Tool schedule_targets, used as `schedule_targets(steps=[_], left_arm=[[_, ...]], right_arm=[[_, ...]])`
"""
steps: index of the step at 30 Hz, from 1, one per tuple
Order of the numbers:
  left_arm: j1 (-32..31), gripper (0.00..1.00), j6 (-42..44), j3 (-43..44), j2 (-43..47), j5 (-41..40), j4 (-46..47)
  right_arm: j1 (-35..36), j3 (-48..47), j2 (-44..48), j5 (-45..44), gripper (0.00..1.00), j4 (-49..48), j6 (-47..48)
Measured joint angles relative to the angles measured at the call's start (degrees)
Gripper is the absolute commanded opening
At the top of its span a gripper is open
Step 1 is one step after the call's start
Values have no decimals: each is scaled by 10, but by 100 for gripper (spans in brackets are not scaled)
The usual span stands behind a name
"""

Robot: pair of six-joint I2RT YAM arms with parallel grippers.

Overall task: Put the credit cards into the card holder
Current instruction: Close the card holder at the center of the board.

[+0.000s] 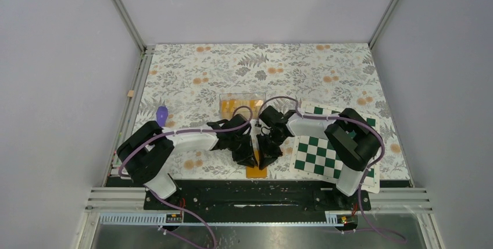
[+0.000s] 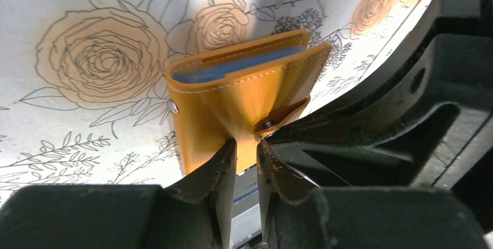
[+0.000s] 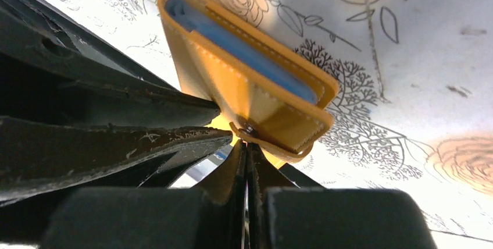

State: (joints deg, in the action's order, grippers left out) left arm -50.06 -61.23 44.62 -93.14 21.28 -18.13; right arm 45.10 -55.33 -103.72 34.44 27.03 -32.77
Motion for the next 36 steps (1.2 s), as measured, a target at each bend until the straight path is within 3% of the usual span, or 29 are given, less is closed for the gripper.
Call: schedule_targets(steps=[15, 36], left_arm=[[-24, 23, 13, -21, 46, -83, 56], [-14, 27, 8, -52, 70, -97, 102]], right_arm=[[5, 35, 134, -85, 0, -18, 24], [5, 5, 111, -150, 0, -7, 32]])
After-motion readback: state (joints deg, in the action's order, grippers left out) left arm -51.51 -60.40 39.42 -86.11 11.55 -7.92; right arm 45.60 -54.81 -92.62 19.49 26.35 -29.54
